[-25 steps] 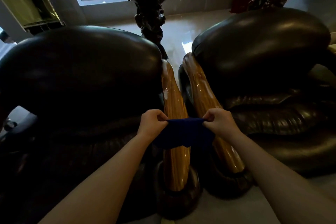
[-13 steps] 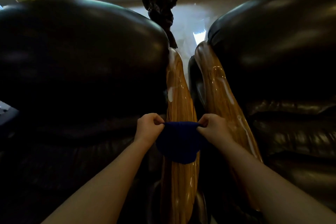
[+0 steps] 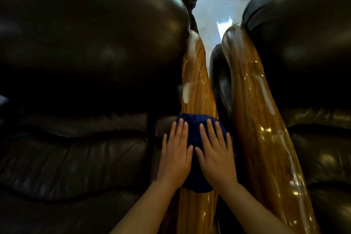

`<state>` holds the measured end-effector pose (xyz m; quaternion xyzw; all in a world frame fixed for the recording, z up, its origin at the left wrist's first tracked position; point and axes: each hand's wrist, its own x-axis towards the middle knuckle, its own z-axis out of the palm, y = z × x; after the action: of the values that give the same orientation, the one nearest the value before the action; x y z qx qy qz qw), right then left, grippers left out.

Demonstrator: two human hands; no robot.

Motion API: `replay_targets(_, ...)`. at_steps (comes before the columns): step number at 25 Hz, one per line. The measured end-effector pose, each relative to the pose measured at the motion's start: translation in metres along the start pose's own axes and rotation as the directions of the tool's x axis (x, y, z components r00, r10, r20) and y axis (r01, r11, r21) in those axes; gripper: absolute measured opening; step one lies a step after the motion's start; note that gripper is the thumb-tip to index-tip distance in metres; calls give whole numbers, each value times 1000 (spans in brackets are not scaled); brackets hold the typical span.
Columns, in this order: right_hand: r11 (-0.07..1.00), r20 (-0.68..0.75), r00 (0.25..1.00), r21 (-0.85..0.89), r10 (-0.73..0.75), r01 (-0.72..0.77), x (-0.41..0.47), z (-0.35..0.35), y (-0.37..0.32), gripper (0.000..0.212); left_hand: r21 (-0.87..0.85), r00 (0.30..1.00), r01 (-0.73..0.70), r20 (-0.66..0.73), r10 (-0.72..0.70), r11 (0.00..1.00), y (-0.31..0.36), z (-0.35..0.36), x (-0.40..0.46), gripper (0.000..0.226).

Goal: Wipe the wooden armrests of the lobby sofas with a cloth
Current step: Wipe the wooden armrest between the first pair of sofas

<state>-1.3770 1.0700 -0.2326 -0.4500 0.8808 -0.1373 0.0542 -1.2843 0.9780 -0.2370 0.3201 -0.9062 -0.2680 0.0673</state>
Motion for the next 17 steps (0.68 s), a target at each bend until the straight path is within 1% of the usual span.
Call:
replay_targets(2,997,8,998,35,69,-69,7,14,-2,59,-14,998,42,44,-42,999,-1,17,7,55)
replay_targets(3,994,-5,994,38,105,-105,10,16,-4,60,1,996,74,40,-74,997,1,23,10,55)
replay_targets(5,986,-32,987,59,158,-156,20,18,-6,61,73,992,128,-19,-127,989,4,29,17,56)
replay_targets(7,980,-43,982,88,183,-179,30,21,-8,62,113,988,150,-63,-144,982,4,29,27,57)
replay_targets(10,966,-53,972,133,231,-222,53,22,-8,63,147,988,135,-89,-123,980,0,22,50,57)
replay_targets(12,961,-72,966,146,248,-236,61,19,-8,64,115,991,112,-85,-102,987,1,17,61,58)
replay_targets(14,954,-70,964,182,255,-240,84,18,-4,64,89,992,100,-88,-92,991,0,14,85,58)
replay_targets(17,949,-63,970,229,235,-215,129,14,1,63,112,995,68,-84,-59,991,-5,6,130,59)
